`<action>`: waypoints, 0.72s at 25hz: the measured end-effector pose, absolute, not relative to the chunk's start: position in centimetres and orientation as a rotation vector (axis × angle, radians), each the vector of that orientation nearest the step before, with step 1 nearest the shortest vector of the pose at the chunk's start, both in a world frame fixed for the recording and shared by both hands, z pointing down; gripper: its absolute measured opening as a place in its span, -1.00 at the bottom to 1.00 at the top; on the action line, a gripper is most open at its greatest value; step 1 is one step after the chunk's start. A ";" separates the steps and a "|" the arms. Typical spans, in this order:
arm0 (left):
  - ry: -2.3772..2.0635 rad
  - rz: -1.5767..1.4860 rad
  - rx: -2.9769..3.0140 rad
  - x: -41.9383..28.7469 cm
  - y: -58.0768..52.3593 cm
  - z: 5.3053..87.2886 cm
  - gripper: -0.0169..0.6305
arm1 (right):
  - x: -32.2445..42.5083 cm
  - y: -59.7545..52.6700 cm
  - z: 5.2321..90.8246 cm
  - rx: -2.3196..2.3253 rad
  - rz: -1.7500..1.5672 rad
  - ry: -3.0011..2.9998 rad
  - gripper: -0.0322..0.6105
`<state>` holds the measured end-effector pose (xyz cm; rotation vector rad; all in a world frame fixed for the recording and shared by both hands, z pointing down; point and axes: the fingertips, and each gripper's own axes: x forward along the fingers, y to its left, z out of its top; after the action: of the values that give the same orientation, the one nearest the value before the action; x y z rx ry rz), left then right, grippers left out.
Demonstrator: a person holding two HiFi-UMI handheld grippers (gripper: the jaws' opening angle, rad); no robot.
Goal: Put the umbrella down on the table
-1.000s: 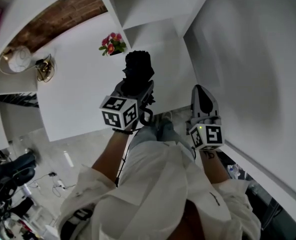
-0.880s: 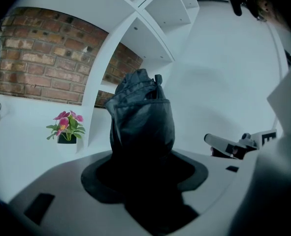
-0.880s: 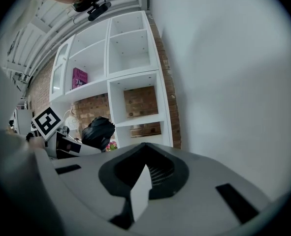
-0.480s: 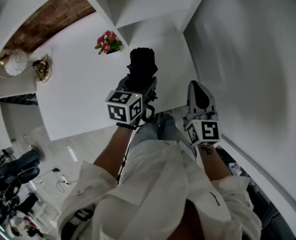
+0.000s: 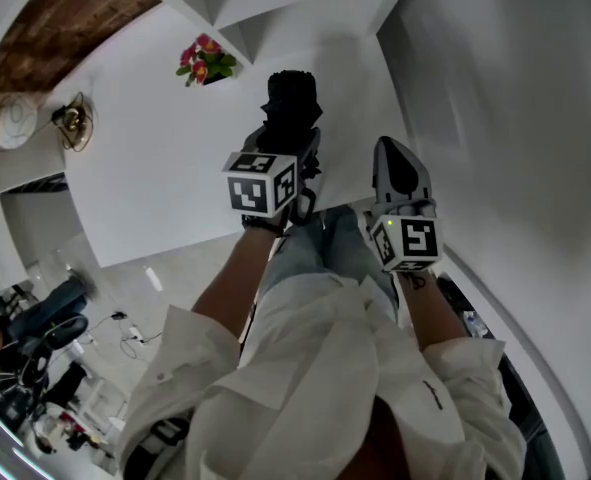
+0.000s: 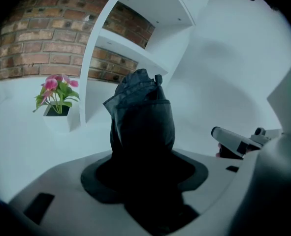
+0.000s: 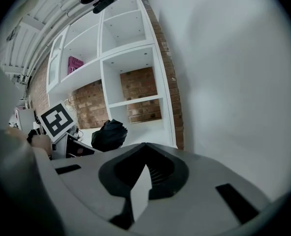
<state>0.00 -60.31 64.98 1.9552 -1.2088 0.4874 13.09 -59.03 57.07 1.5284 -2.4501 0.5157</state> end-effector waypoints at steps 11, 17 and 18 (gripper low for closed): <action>-1.209 0.571 1.796 0.6 -61.6 70.7 -0.10 | 12.9 -61.0 60.7 1.506 0.576 -2.420 -0.84; -1.237 0.658 1.737 0.3 -62.0 72.4 -0.09 | 13.4 -61.2 61.7 1.509 0.603 -2.401 -0.84; -1.240 0.664 1.729 0.3 -62.0 72.6 -0.09 | 13.4 -61.2 61.8 1.507 0.606 -2.399 -0.84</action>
<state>0.27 -62.02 72.65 1.7291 -1.2400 0.6641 13.43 -61.17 61.80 1.5073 -2.3988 0.6059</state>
